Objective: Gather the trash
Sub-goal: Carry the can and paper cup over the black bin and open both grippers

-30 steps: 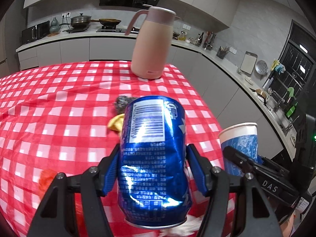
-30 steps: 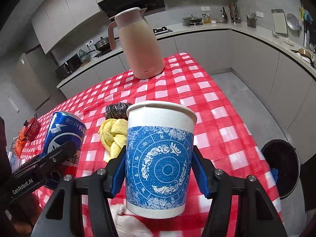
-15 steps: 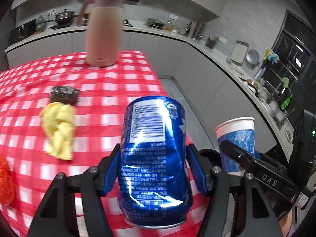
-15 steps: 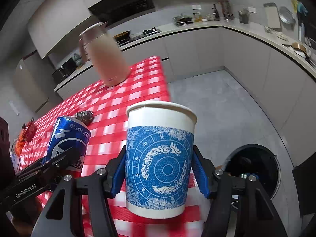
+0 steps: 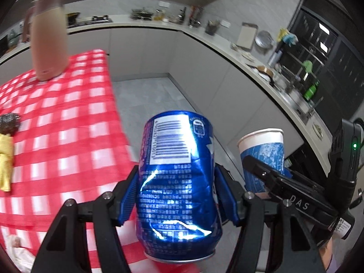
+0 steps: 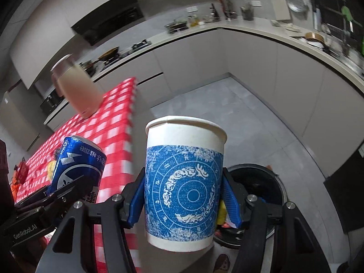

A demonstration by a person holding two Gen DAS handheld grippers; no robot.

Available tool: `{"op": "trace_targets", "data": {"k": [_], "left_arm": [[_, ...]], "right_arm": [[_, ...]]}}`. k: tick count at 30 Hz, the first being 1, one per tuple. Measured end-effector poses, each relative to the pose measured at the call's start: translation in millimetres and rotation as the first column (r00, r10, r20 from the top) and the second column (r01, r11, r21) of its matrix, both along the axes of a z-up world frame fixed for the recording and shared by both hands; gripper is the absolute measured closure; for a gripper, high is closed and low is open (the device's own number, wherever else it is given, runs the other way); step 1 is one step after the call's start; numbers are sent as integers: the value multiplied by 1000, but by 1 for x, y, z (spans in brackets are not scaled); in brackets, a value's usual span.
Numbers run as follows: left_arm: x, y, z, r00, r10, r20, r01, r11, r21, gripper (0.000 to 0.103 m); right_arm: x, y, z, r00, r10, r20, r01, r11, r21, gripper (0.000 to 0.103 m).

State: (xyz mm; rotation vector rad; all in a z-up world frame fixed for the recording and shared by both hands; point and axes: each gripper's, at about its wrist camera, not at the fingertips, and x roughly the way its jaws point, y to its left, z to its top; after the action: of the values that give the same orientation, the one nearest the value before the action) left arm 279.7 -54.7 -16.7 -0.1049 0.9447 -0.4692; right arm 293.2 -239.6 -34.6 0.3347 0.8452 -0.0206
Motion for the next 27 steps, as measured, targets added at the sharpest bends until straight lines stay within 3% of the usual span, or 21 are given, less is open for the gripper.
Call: {"op": "trace_targets", "data": {"k": [12,27], "left_arm": [[-4,-75,-33,991,-92,-93,98,994,53,38],[-3,-117,-80,980,-80,-182,115,974,194,37]], "right_arm": [[-24,-79,-40,990,-109,-87,109,994,0,40],[-13,-114,-97,975,-97,-202,108,993,43,40]]}}
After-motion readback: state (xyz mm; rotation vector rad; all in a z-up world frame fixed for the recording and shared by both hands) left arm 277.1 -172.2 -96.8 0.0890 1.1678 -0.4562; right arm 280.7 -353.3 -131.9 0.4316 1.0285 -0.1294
